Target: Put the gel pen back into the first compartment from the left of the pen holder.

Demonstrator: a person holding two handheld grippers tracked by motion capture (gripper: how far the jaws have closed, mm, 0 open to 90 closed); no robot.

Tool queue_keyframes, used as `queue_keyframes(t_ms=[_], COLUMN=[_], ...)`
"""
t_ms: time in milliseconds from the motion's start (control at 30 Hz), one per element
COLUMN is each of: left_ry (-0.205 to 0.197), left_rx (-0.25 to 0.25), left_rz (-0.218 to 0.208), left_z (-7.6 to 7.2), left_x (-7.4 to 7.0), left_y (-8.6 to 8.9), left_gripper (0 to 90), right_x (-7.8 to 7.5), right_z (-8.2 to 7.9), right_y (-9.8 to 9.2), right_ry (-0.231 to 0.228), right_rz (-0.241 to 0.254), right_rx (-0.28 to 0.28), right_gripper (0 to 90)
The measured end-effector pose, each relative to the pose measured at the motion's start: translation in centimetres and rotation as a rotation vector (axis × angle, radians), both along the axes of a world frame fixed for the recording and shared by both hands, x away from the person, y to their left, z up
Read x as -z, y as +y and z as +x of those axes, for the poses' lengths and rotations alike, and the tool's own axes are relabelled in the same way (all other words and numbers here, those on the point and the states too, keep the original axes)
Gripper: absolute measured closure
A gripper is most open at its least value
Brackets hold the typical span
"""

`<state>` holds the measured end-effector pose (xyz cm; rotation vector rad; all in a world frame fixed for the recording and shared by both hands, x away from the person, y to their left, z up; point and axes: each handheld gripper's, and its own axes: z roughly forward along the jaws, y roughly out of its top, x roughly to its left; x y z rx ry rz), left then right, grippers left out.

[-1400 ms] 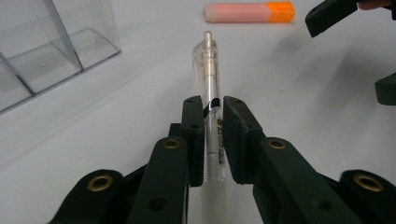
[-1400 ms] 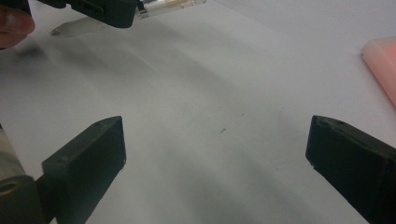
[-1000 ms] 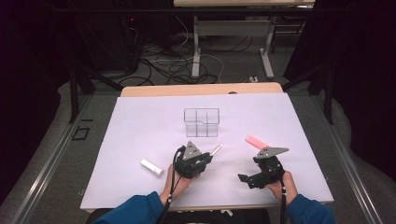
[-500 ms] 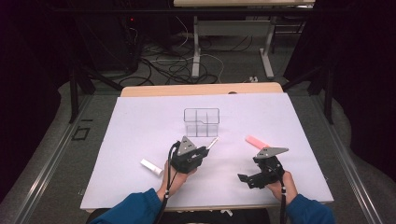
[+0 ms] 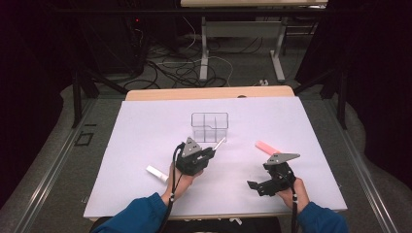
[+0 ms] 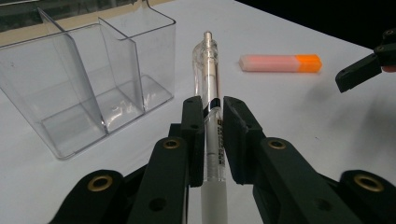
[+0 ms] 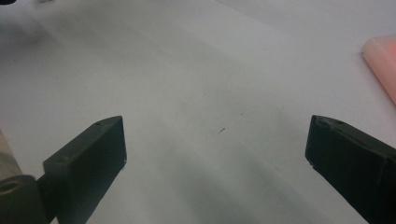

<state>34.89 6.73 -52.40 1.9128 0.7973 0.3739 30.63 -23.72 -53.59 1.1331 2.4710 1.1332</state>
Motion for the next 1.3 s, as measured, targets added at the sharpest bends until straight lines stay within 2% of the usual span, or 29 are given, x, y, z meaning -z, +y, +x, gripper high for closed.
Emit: queue_keyframes(t_ms=[233, 400, 500, 600, 667, 700, 833, 933, 1000, 1300], left_ry=[0.002, 0.008, 0.011, 0.005, 0.006, 0.008, 0.008, 0.024, 0.026, 0.026], left_rx=[-0.008, -0.009, -0.010, -0.013, -0.017, -0.018, -0.023, -0.022, -0.018, -0.031], left_rz=[-0.009, 0.009, 0.009, 0.012, 0.013, 0.018, 0.015, 0.018, 0.023, 0.020], left_z=[0.7, 1.3, 1.7, 2.0, 2.3, 2.5, 3.0, 3.4, 3.6, 4.5], left_x=[-0.4, -0.8, -1.0, -1.3, -1.4, -1.5, -1.6, -1.8, -2.0, -2.7], left_y=[0.3, 0.6, 0.7, 0.7, 0.7, 0.8, 1.0, 1.3, 1.4, 1.9], left_gripper=[79.3, 79.3, 79.3, 79.3, 79.3, 79.3, 79.3, 79.3, 79.3, 79.4], right_x=[0.1, 0.0, 0.1, 0.1, -0.1, 0.1, 0.1, 0.1, 0.2, 0.1], right_z=[0.0, 0.0, 0.0, 0.0, 0.0, 0.0, 0.0, 0.0, 0.0, 0.0], right_y=[0.0, 0.0, 0.0, 0.1, 0.0, 0.0, 0.0, 0.0, 0.1, 0.0], right_ry=[-0.008, 0.000, -0.015, -0.017, 0.004, -0.015, -0.017, -0.009, -0.022, -0.007], right_rz=[0.009, 0.000, 0.017, 0.012, -0.005, 0.018, 0.016, 0.011, 0.023, 0.009], right_rx=[-0.001, 0.001, -0.001, 0.005, -0.003, 0.001, 0.001, 0.004, 0.002, 0.002], right_gripper=[4.8, 4.8, 4.8, 4.8, 4.8, 4.8, 4.8, 4.8, 4.8, 4.8])
